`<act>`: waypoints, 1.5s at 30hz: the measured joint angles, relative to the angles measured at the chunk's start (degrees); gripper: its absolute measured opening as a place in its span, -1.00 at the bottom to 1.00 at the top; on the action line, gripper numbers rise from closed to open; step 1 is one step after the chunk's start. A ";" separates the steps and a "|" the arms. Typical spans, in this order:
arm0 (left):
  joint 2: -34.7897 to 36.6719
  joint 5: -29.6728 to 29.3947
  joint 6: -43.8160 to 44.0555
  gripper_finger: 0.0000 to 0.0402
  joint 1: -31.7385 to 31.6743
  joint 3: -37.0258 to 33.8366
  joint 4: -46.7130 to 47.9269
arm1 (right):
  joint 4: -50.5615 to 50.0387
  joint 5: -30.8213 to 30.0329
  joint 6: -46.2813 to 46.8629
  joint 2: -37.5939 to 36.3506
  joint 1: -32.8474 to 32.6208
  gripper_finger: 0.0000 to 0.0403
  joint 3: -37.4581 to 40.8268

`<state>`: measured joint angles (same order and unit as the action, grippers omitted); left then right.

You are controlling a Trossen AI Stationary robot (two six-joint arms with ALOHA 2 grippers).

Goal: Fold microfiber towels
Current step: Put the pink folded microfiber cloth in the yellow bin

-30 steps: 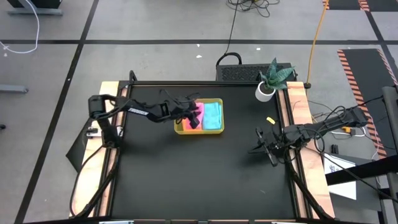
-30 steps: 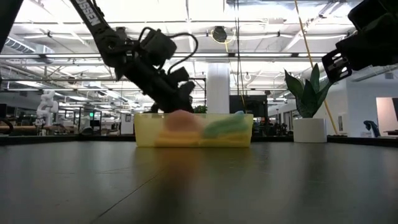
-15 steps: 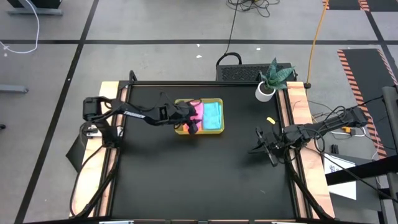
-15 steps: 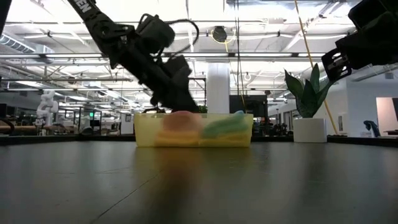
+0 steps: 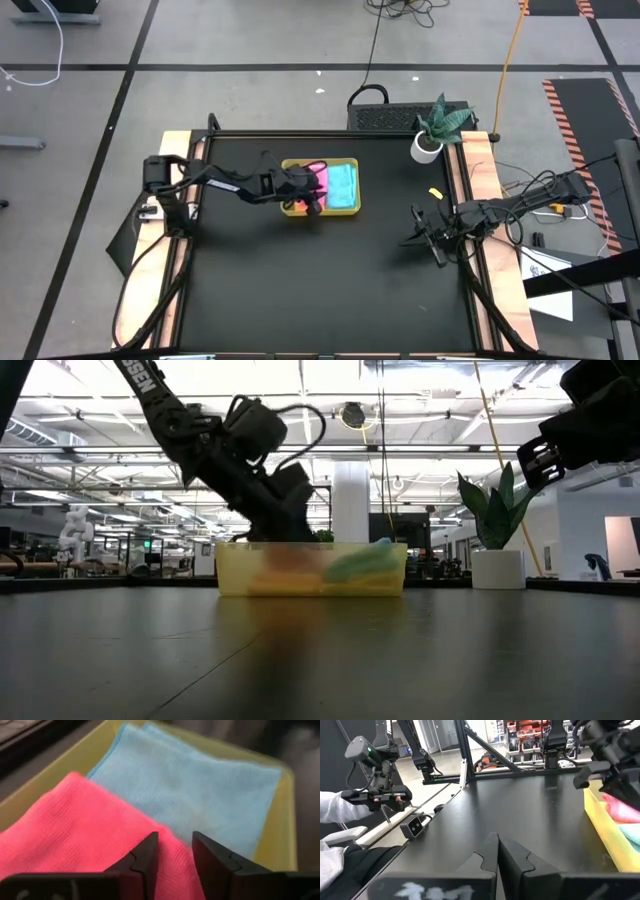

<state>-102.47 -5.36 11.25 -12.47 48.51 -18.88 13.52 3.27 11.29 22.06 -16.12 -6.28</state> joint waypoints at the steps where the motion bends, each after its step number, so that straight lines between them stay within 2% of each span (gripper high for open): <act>1: 0.48 0.58 -0.04 -0.38 0.00 0.15 -0.03 | 0.02 0.02 0.00 0.00 0.00 -1.00 0.00; 8: 2.72 1.15 3.99 -0.01 -1.46 0.33 0.57 | -0.02 0.00 0.00 0.00 0.00 -1.00 0.00; 13: 2.93 -3.82 5.39 0.17 -4.01 0.45 -0.76 | -0.02 -0.04 0.00 0.01 0.00 -1.00 0.00; 18: 1.07 -8.42 5.88 0.05 -6.13 0.42 -0.44 | -0.04 -0.11 0.00 0.00 0.00 -1.00 -0.02; 23: -1.71 -7.81 6.70 -0.19 -6.69 0.44 -1.67 | -0.02 -0.11 0.00 0.00 0.00 -1.00 -0.02; 27: -1.73 -6.59 7.21 -0.31 -6.21 0.44 -2.48 | -0.11 -0.04 0.00 0.00 0.01 -1.00 -0.02; 37: 3.36 -4.98 7.28 -0.34 -2.68 0.61 0.33 | -0.11 0.00 0.00 0.00 0.00 -1.00 -0.02; 45: 0.02 -4.11 6.88 -0.34 0.23 0.55 2.86 | -0.03 -0.07 -0.17 0.00 0.00 -1.00 -0.02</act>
<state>-102.45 -9.47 18.13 -12.24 49.06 -16.03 13.49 3.20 11.12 22.06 -16.12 -6.31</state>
